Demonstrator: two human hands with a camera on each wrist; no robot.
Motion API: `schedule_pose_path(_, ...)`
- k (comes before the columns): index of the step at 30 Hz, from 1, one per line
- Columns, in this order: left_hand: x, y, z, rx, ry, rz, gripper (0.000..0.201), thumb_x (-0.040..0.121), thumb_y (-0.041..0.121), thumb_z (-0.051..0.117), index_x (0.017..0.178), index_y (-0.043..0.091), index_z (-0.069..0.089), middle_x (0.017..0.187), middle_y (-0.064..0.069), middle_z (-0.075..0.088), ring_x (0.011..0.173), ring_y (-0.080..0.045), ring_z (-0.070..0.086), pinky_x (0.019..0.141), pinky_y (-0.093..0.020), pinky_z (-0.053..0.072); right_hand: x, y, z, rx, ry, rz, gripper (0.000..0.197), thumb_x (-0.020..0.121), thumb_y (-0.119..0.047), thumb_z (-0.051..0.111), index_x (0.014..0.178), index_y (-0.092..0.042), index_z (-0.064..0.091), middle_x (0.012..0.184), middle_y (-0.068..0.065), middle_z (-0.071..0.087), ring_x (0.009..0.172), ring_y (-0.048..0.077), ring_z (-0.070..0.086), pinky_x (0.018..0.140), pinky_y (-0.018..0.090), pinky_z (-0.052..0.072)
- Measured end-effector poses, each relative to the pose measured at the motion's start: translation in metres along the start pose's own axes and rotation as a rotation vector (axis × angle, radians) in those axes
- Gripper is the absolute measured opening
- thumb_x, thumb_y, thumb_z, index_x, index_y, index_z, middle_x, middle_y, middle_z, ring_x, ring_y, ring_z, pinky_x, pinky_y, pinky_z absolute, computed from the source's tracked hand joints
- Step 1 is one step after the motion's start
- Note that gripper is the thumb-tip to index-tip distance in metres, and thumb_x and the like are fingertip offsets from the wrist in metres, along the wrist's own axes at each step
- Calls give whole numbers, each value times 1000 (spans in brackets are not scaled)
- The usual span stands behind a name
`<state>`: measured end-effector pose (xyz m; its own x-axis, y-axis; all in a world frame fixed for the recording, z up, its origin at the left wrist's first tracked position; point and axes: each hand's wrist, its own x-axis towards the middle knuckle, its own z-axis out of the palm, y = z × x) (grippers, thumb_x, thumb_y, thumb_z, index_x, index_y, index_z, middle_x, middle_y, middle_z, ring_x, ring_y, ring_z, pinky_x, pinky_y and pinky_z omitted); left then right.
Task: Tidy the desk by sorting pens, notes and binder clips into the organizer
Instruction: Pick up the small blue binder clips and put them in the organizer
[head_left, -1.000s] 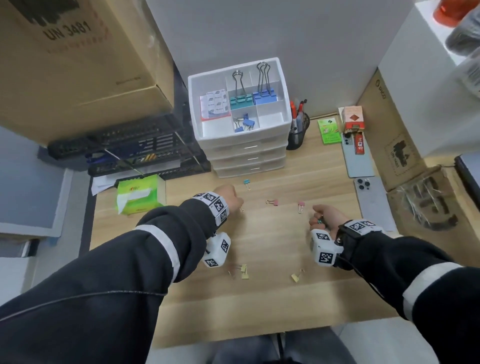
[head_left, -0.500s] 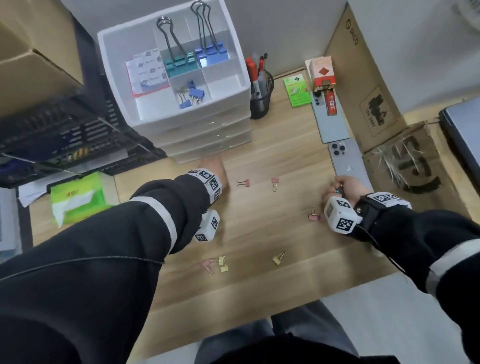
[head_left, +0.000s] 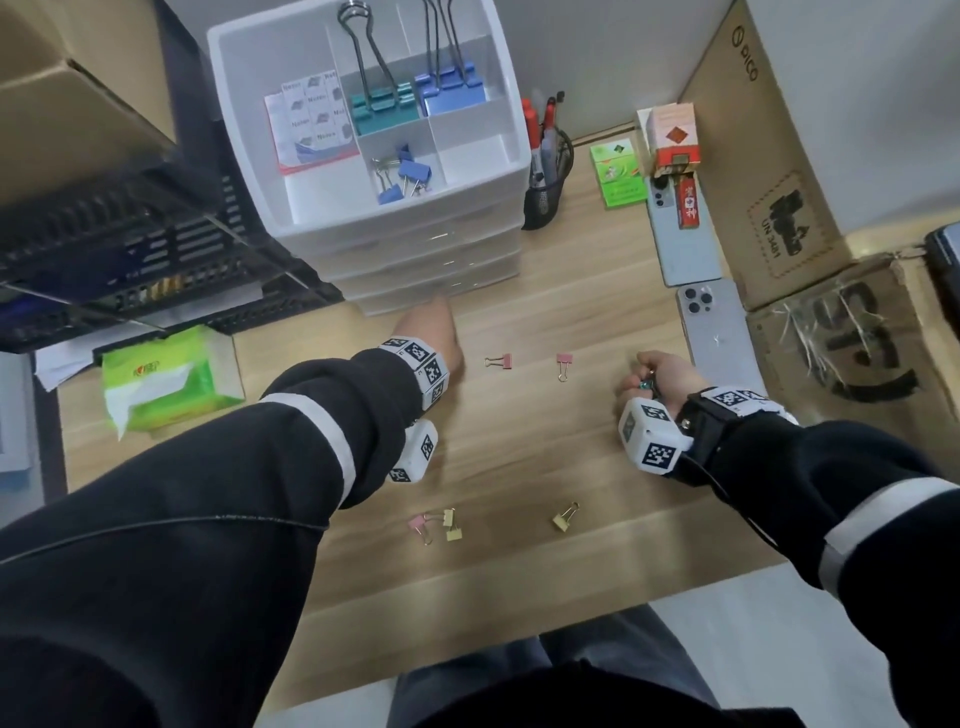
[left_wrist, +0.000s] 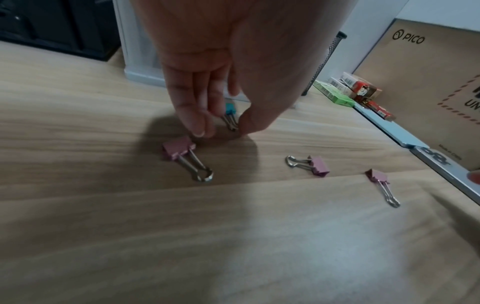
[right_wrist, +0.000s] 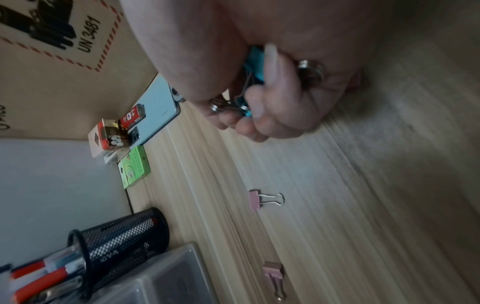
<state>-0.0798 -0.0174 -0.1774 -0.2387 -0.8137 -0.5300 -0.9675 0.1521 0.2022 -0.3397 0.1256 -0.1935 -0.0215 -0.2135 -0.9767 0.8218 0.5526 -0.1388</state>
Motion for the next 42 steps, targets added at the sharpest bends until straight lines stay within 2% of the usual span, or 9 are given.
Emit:
schedule_pose_path(7, 1, -6, -2, 47, 17, 66, 28, 87, 3, 51, 114, 10, 59, 111, -16, 59, 88, -31, 56, 72, -29, 41, 3, 7, 10, -117, 4, -22, 38, 92, -28, 45, 58, -20, 32, 56, -2, 37, 36, 9, 24, 53, 18, 9)
schedule_pose_path(15, -13, 1, -8, -58, -41, 60, 15, 81, 16, 60, 96, 16, 62, 101, -6, 65, 87, -27, 60, 75, -33, 53, -3, 11, 14, -153, 17, -10, 31, 89, -20, 41, 61, -21, 28, 56, -1, 35, 39, 10, 24, 58, 21, 8)
schedule_pose_path(20, -42, 22, -33, -351, -6, 247, 20, 82, 13, 64, 101, 17, 60, 83, 6, 59, 72, -12, 60, 60, -25, 40, -12, 24, 44, -99, 5, 52, 30, 96, -21, 42, 67, -12, 42, 62, 5, 46, 41, 15, 43, 46, 20, 38)
schedule_pose_path(24, -71, 36, -67, -535, -90, 433, 30, 83, 6, 69, 105, 19, 55, 87, 6, 59, 48, 0, 52, 52, -19, 44, -39, 49, 89, -80, -146, 82, 28, 99, -17, 44, 74, -4, 49, 65, 10, 54, 58, 22, 50, 41, 24, 49)
schedule_pose_path(28, -90, 34, -91, -505, -104, 447, 40, 79, 11, 77, 112, 18, 55, 91, 3, 67, 54, -13, 57, 49, -22, 47, -65, 62, 126, -354, -393, 38, 42, 95, -19, 36, 62, 0, 53, 51, 18, 51, 48, 28, 43, 48, 32, 39)
schedule_pose_path(30, -98, 29, -99, -482, -117, 424, 43, 78, 10, 78, 112, 19, 54, 90, 3, 69, 52, -11, 61, 46, -19, 46, -76, 66, 137, -393, -440, 2, 49, 91, -17, 39, 49, 0, 58, 51, 17, 50, 50, 28, 43, 54, 36, 35)
schedule_pose_path(33, -106, 21, -108, -393, -96, 408, 40, 76, 11, 81, 108, 18, 57, 86, 7, 72, 53, -4, 63, 50, -16, 45, -90, 71, 148, -308, -451, 24, 35, 88, -12, 48, 58, 0, 60, 57, 15, 52, 54, 27, 47, 57, 35, 38)
schedule_pose_path(37, -116, 21, -131, -350, 18, 408, 26, 81, 21, 78, 101, 17, 63, 82, 11, 70, 59, 5, 58, 58, -19, 46, -108, 71, 159, -248, -495, 97, 26, 97, -15, 46, 77, 0, 55, 63, 15, 57, 44, 25, 59, 38, 21, 46)
schedule_pose_path(42, -122, 11, -173, -408, 229, 370, 6, 88, 20, 69, 90, 17, 65, 81, 6, 62, 70, -4, 54, 68, -19, 46, -112, 60, 164, -304, -518, 136, 30, 102, -24, 42, 76, -9, 46, 68, 10, 51, 38, 12, 44, 24, 14, 24)
